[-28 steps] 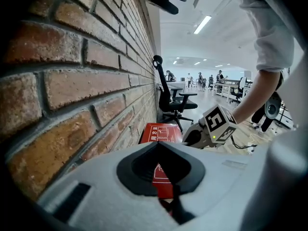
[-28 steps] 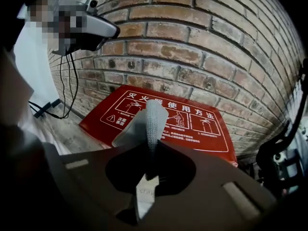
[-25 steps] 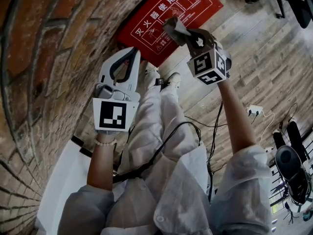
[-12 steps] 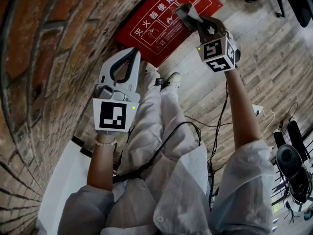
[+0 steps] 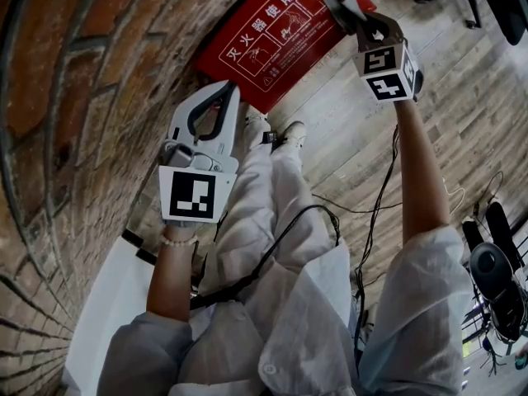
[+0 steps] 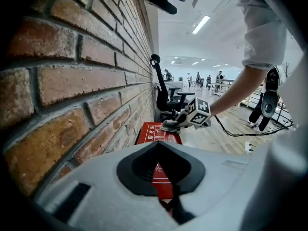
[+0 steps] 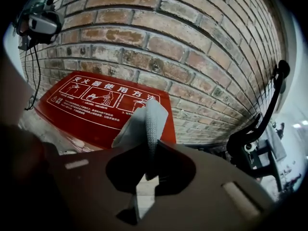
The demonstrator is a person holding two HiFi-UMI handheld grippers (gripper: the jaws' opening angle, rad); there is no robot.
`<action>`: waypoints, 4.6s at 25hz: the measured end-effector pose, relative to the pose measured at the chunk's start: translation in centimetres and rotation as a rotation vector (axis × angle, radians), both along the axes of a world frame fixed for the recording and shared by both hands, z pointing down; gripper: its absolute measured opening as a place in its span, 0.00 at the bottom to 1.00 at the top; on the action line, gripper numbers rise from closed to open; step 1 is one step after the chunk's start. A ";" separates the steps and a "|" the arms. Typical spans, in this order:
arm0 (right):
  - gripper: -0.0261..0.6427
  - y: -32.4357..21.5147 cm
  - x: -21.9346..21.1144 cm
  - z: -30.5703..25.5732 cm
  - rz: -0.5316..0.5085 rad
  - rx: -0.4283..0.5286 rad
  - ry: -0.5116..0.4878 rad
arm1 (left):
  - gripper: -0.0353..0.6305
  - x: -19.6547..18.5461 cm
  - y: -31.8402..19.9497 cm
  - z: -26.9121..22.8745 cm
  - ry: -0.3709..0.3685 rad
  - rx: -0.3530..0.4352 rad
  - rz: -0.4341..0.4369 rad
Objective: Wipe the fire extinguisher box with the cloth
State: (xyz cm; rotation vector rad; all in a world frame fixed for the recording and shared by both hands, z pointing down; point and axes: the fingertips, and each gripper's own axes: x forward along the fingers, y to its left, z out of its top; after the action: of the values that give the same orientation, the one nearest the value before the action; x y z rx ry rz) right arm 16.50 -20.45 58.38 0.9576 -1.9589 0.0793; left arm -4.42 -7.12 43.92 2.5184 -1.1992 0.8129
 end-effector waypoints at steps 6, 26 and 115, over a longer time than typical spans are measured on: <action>0.07 -1.4 2.3 0.3 0.058 0.000 0.040 | 0.05 0.0 0.1 0.1 -0.004 -0.003 0.007; 0.07 -2.0 3.5 -1.3 0.167 0.031 -0.052 | 0.05 0.4 0.2 0.0 0.018 0.006 0.034; 0.07 19.7 -6.5 -44.4 0.208 0.366 -0.438 | 0.05 4.4 3.7 -31.6 0.105 0.312 0.296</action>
State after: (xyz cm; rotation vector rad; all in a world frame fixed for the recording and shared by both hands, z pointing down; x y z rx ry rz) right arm 9.95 -0.73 14.02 1.4833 -2.3132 0.0513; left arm -0.01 -3.45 12.36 3.0021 -0.9994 0.5800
